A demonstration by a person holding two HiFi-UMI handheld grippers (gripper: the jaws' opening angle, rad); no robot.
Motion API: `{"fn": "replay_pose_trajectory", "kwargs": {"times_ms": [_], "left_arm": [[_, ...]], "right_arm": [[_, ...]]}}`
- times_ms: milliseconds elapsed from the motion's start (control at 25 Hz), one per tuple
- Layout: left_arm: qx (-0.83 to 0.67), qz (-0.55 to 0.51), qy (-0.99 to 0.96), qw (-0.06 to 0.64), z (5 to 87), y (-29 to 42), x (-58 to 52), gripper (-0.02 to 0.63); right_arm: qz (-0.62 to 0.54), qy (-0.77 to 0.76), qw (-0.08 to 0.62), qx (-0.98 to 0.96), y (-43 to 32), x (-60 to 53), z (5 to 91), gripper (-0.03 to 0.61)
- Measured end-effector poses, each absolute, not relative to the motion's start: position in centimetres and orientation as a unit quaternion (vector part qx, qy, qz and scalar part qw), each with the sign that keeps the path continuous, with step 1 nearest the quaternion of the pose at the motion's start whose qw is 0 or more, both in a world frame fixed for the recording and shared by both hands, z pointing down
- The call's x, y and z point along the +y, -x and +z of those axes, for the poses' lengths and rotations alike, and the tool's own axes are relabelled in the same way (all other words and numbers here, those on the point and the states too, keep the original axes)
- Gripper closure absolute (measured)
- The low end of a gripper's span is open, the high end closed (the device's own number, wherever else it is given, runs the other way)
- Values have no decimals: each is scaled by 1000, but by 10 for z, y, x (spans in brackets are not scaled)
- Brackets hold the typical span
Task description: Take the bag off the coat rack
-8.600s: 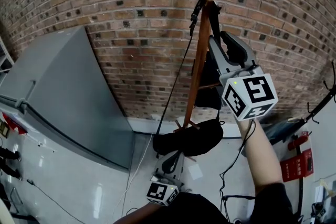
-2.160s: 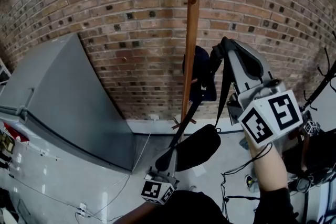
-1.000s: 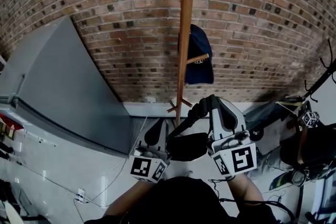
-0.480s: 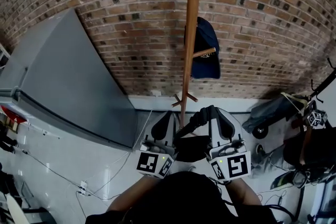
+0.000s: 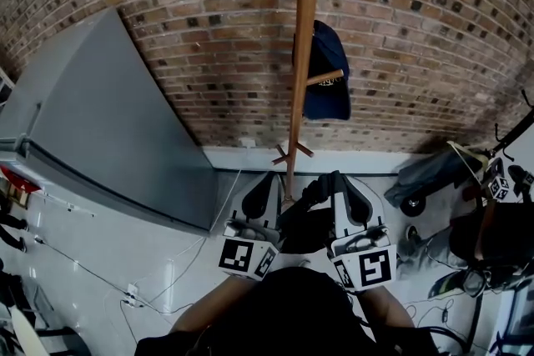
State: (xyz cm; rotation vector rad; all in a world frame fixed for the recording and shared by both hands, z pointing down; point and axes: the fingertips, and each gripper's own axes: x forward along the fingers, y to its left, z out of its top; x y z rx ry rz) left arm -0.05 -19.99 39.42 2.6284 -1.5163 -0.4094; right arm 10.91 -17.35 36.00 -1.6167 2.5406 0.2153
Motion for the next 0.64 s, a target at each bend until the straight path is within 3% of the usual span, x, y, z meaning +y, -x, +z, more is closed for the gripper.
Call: {"fn": "replay_pose_trajectory", "kwargs": {"times_ms": [640], "left_arm": [[-491,-131,-861,36,396,-4,-203,598]], "right_arm": [[73,542,69,835,-115,-177,360,561]]}}
